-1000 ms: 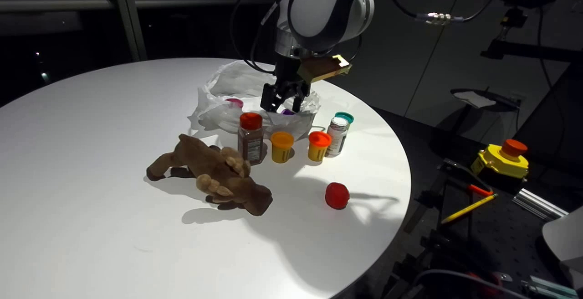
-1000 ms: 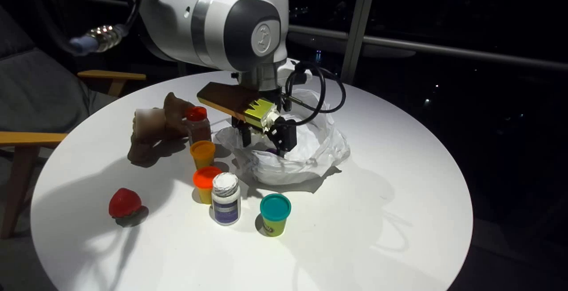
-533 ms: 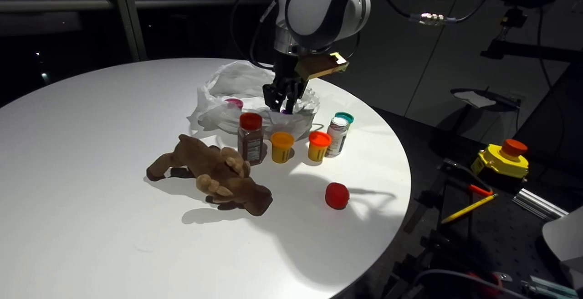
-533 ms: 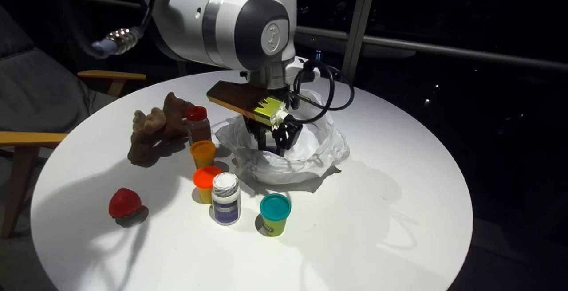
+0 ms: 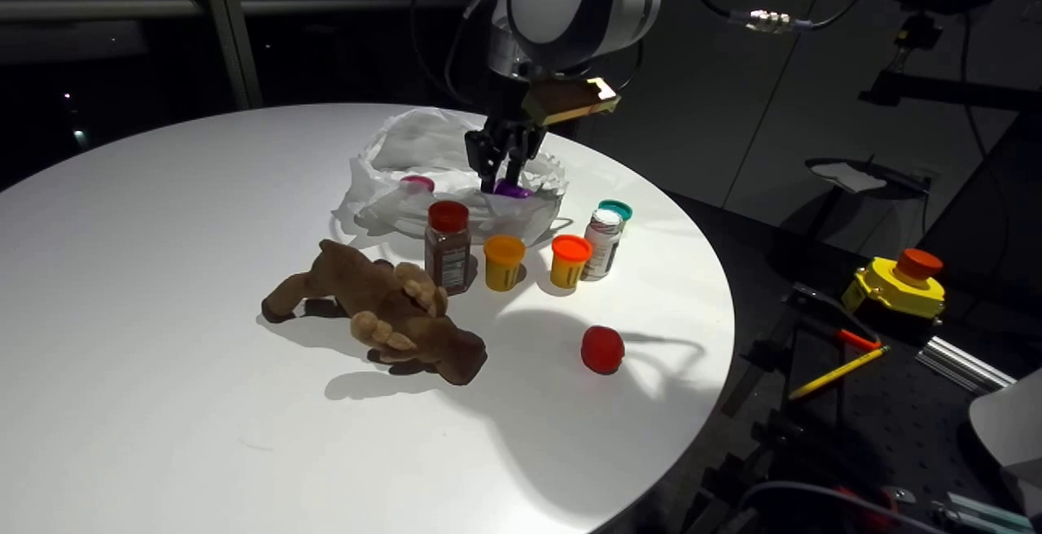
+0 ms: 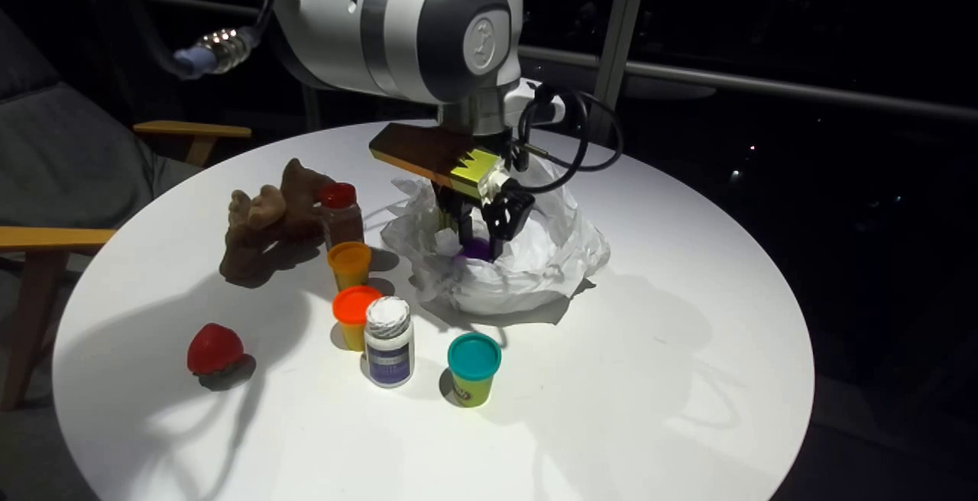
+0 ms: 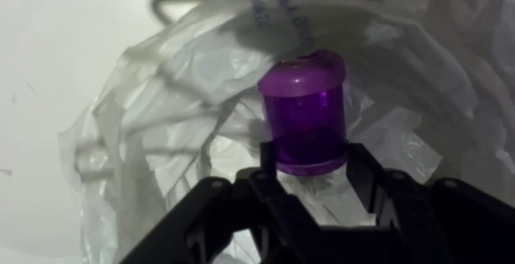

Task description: Remove all the objects from the plastic bag and put them on the table

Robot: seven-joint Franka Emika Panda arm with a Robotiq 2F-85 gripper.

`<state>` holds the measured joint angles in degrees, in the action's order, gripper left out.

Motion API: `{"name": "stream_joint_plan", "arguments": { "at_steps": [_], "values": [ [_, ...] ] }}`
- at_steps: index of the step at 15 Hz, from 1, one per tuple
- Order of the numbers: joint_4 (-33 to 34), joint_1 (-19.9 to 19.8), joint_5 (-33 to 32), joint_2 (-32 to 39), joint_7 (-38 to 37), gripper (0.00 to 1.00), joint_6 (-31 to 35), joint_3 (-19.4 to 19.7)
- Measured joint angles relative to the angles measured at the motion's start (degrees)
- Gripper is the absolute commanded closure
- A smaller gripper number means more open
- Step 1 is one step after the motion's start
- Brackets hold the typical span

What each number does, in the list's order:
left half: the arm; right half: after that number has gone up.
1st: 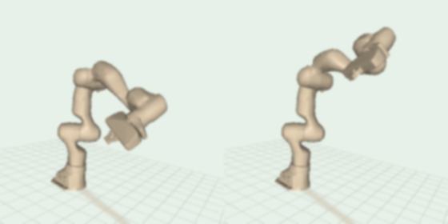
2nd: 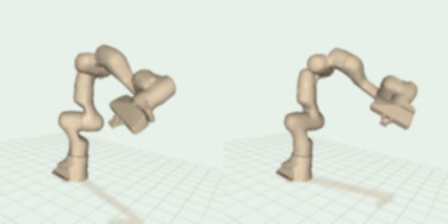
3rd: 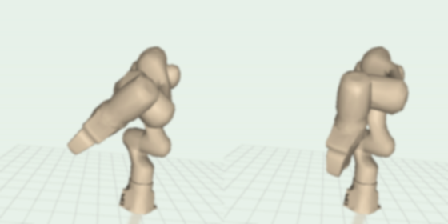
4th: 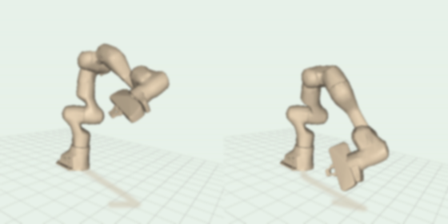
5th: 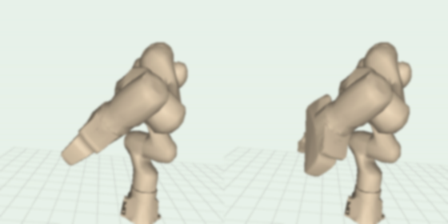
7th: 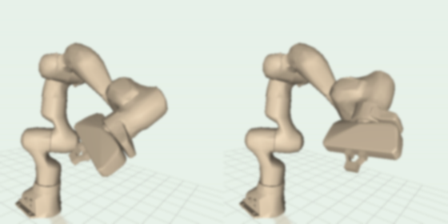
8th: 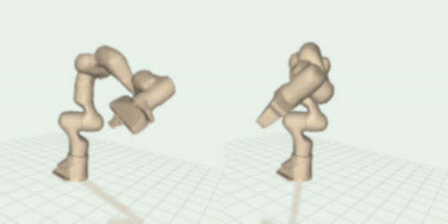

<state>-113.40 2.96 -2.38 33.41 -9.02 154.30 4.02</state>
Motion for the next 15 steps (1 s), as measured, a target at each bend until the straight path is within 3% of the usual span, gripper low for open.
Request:
{"name": "stream_joint_plan", "arguments": {
  "at_steps": [9, 15],
  "values": [
    [2.19, 0.44, 3.50, -9.28, -0.83, 0.76, -8.14, -3.33],
    [-2.92, 0.63, 7.94, -11.45, -0.78, 0.75, -15.90, -7.13]
  ]
}}
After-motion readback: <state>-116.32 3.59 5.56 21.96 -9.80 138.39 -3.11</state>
